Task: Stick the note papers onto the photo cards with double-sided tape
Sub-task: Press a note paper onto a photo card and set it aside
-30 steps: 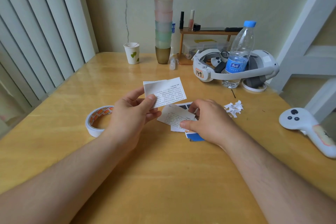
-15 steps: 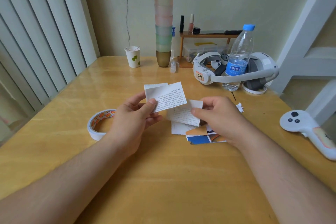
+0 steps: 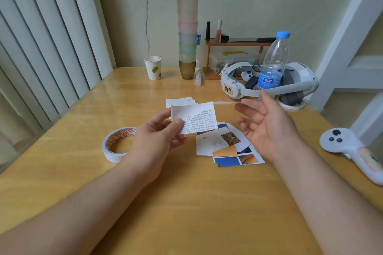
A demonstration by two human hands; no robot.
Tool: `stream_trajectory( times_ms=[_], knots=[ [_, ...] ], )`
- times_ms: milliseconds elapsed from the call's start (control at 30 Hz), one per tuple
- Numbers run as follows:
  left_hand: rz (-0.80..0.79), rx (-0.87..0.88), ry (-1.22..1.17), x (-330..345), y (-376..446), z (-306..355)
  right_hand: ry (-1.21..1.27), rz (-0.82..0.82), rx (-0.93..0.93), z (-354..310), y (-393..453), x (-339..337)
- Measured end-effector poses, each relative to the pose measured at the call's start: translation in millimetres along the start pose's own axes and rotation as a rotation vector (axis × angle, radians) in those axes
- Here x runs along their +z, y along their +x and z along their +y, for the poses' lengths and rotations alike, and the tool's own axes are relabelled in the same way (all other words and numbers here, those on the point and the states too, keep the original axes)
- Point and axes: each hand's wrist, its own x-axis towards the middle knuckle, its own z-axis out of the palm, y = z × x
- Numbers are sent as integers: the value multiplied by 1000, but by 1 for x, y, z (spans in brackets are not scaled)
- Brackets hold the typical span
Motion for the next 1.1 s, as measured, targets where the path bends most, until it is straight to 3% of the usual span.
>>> stream_trajectory(
  times_ms=[133, 300, 467, 567, 800, 1100],
  knots=[
    [-29, 9, 7, 1, -2, 0, 58, 69, -30, 5, 3, -1],
    [-28, 14, -11, 1, -2, -1, 169, -62, -12, 2, 2, -2],
    [4, 27, 41, -1, -1, -1, -41, -334, -31, 4, -6, 0],
    [12, 47, 85, -1, -3, 0, -239, -415, -97, 9, -11, 2],
    [4, 82, 155, -1, -4, 0, -591, -347, -252, 19, -12, 3],
    [-38, 102, 189, 3, -9, 4, -627, -224, -348, 22, -9, 5]
  ],
)
